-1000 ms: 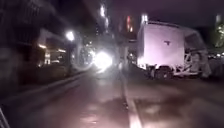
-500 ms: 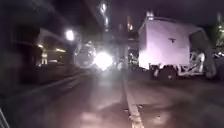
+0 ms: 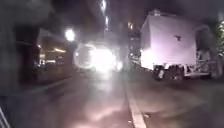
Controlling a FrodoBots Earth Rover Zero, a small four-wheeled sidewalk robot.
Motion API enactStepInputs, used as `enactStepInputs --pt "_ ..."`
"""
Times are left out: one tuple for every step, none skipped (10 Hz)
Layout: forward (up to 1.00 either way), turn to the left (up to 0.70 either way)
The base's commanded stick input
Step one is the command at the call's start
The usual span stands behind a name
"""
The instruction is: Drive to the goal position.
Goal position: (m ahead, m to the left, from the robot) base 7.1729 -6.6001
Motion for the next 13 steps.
enactStepInputs --pt "0.45 -0.27" --pt "0.45 0.0" --pt "0.45 0.0" --pt "0.45 0.0" --pt "0.45 0.0" --pt "0.45 0.0" --pt "0.45 0.0" --pt "0.45 0.0" --pt "0.45 0.0" --pt "0.45 0.0" --pt "0.45 0.0" --pt "0.45 0.0" --pt "0.45 0.0"
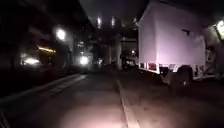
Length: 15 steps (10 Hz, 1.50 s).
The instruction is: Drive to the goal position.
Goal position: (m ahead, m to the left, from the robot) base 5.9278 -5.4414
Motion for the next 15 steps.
enactStepInputs --pt "0.45 0.0" --pt "0.45 0.0" --pt "0.45 0.0" --pt "0.45 0.0" --pt "0.45 0.0" --pt "0.45 0.0" --pt "0.45 0.0" --pt "0.45 0.0" --pt "0.45 0.0" --pt "0.45 0.0" --pt "0.45 0.0" --pt "0.45 0.0" --pt "0.45 0.0" --pt "0.45 0.0" --pt "0.45 0.0"
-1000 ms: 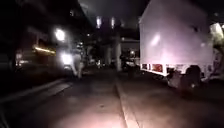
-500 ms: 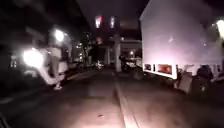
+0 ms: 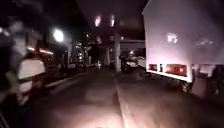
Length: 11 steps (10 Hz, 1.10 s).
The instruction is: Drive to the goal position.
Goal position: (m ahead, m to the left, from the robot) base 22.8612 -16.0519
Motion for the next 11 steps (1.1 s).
enactStepInputs --pt "0.45 0.0" --pt "0.45 0.19" --pt "0.45 0.27" --pt "0.45 0.13" --pt "0.45 0.0" --pt "0.45 0.0" --pt "0.45 0.0" --pt "0.45 0.0" --pt "0.45 0.0" --pt "0.45 0.0" --pt "0.45 0.0"
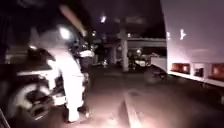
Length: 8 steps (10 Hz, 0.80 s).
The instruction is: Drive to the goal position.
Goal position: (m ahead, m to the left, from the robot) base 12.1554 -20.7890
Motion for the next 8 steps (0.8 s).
enactStepInputs --pt "0.45 0.0" --pt "0.45 0.0" --pt "0.45 0.0" --pt "0.45 0.0" --pt "0.45 0.0" --pt "0.45 0.0" --pt "0.45 0.0" --pt "0.45 0.0"
